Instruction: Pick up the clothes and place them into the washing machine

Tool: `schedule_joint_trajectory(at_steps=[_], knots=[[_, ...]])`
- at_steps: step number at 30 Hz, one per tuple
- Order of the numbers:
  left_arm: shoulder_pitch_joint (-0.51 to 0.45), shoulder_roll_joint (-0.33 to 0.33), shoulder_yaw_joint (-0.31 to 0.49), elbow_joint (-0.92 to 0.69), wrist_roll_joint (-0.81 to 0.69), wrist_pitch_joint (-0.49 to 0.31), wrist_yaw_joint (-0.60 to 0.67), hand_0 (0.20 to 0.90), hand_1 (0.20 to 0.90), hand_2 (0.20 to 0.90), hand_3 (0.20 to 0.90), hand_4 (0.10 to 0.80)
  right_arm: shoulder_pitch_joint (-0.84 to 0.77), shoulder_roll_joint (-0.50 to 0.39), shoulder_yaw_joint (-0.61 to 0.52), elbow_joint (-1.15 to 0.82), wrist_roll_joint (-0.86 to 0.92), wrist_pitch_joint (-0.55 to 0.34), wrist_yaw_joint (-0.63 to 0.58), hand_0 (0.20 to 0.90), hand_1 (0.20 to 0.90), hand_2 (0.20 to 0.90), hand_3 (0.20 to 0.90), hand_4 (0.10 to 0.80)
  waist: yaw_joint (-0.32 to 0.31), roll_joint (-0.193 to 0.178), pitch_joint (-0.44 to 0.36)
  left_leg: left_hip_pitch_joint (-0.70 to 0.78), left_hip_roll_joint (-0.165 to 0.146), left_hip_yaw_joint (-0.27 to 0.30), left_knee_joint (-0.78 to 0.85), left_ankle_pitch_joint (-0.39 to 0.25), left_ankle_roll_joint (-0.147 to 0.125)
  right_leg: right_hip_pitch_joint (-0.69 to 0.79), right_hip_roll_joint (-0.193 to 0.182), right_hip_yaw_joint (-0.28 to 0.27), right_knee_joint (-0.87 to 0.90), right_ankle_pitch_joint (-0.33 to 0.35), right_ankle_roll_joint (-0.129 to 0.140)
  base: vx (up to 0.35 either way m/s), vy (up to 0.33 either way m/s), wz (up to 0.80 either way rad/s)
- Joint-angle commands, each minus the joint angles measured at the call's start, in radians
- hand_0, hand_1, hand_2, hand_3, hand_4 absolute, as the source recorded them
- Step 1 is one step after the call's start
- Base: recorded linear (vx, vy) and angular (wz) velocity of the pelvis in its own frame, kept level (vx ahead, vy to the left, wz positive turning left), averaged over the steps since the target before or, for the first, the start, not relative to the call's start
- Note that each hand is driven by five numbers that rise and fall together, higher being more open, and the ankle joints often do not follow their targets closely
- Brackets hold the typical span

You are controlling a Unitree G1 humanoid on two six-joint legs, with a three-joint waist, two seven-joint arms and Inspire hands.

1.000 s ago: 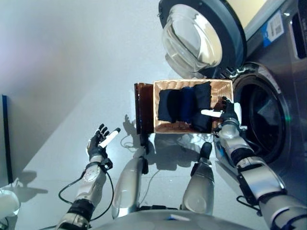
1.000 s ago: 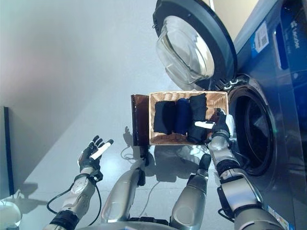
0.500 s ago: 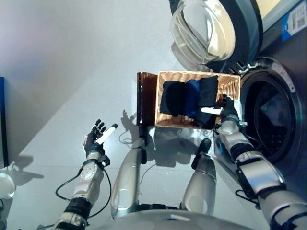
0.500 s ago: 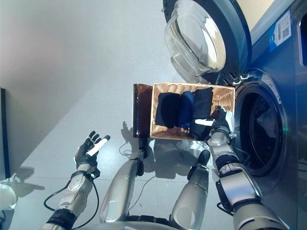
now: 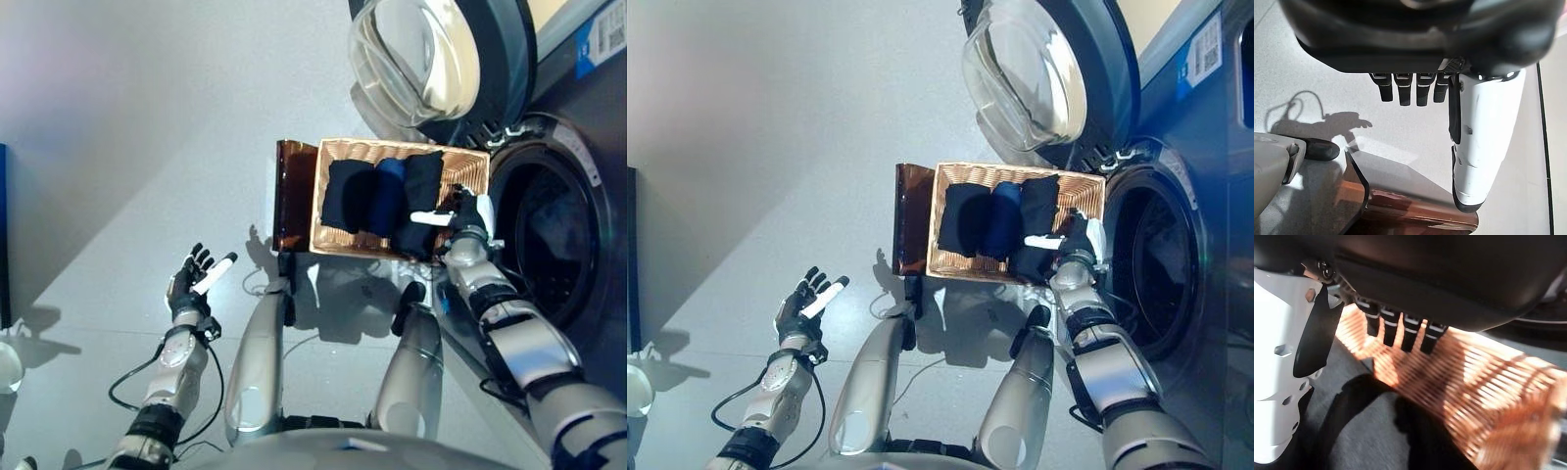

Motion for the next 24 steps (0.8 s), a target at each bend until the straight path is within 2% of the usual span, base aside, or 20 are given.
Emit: schedule_joint_trajectory(at_steps=[1, 11, 17, 24], knots=[[0.059, 0.087, 0.053, -0.078, 0.016, -0.065, 0.013, 0.9, 0.9, 0.9, 0.9, 0.8, -0.079, -0.07, 0.031, -0.006, -0.021, -0.035, -0.037, 0.9, 0.9, 0.9, 0.9, 0.8, 0.036, 0.004, -0.05, 0.029, 0.028, -0.015, 0.177, -0.204, -0.037, 0.007, 0.002, 0.027, -0.048, 0.117, -0.025, 0.0, 0.0, 0.0], [0.049, 0.101, 0.027, -0.092, 0.014, -0.07, 0.01, 0.9, 0.9, 0.9, 0.9, 0.8, -0.157, -0.028, 0.056, 0.063, -0.02, -0.028, -0.04, 0.9, 0.9, 0.9, 0.9, 0.8, 0.066, 0.013, -0.05, 0.014, 0.008, -0.024, 0.176, -0.205, -0.028, 0.012, -0.016, 0.014, -0.051, 0.121, -0.017, 0.009, 0.008, 0.05], [0.044, 0.115, 0.008, -0.102, 0.02, -0.067, 0.012, 0.9, 0.9, 0.9, 0.9, 0.8, -0.215, -0.017, 0.029, 0.217, -0.026, 0.022, -0.048, 0.9, 0.9, 0.9, 0.9, 0.8, 0.084, 0.023, -0.042, -0.006, -0.008, -0.026, 0.185, -0.209, -0.018, 0.008, -0.027, 0.007, -0.055, 0.131, -0.013, 0.002, 0.014, 0.08], [0.022, 0.115, -0.002, -0.084, 0.036, -0.065, 0.028, 0.9, 0.9, 0.9, 0.9, 0.8, -0.227, 0.007, 0.008, 0.238, -0.004, 0.028, -0.059, 0.9, 0.9, 0.9, 0.9, 0.8, 0.085, 0.023, -0.038, -0.013, -0.013, -0.022, 0.19, -0.215, -0.011, 0.001, -0.026, 0.015, -0.057, 0.131, -0.016, -0.002, 0.015, 0.03]])
